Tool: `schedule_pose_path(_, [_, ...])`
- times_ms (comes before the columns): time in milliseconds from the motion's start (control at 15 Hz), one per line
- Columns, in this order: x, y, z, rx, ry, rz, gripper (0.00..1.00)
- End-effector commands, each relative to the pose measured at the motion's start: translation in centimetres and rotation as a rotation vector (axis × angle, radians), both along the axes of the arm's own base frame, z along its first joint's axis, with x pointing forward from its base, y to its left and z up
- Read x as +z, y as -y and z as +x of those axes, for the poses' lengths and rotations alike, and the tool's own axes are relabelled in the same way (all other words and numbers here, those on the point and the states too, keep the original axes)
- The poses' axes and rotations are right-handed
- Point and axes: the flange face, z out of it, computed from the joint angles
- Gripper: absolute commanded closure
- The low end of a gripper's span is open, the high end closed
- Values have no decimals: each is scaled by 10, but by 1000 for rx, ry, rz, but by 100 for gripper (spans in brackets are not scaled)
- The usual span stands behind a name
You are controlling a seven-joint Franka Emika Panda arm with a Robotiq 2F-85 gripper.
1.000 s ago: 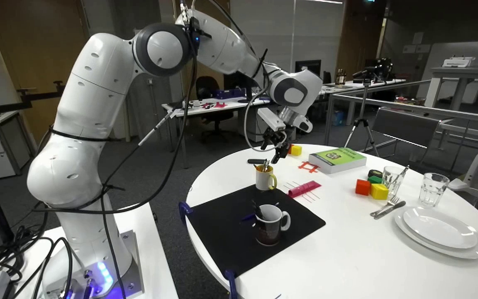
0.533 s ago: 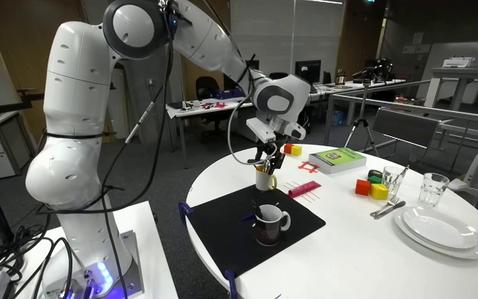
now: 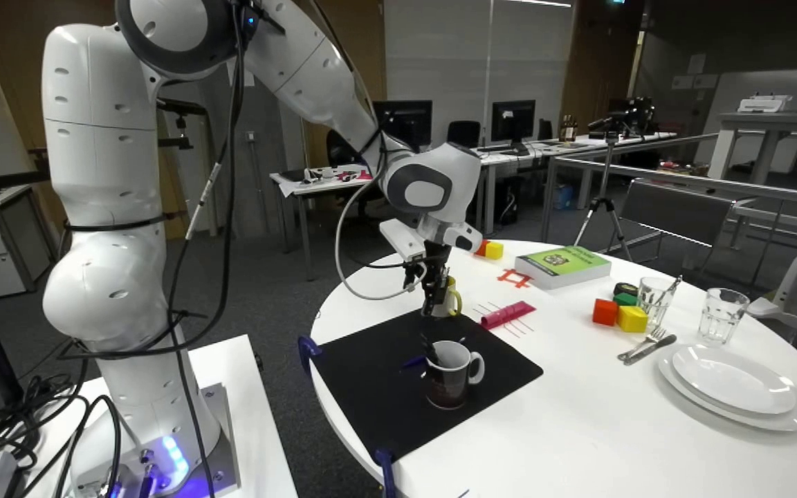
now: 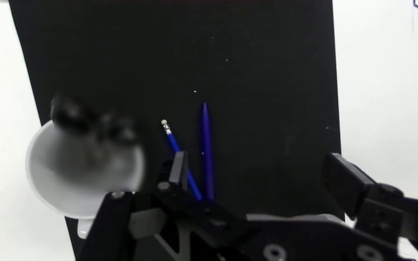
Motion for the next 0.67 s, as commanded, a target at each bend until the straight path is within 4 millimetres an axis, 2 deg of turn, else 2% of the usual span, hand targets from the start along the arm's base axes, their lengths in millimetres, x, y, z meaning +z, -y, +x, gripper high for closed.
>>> schedule_pose_path(0, [-4, -2, -27, 21, 70, -34, 0])
schedule_pose_path(200, [-14, -6, -31, 1, 136, -32, 0])
schedule_pose_path(467, [-15, -11, -35, 2, 188, -29, 0])
schedule_pose_path(533, [-27, -10, -21, -13, 149, -38, 0])
schedule_pose_path(600, [-27, -11, -22, -12, 148, -38, 0])
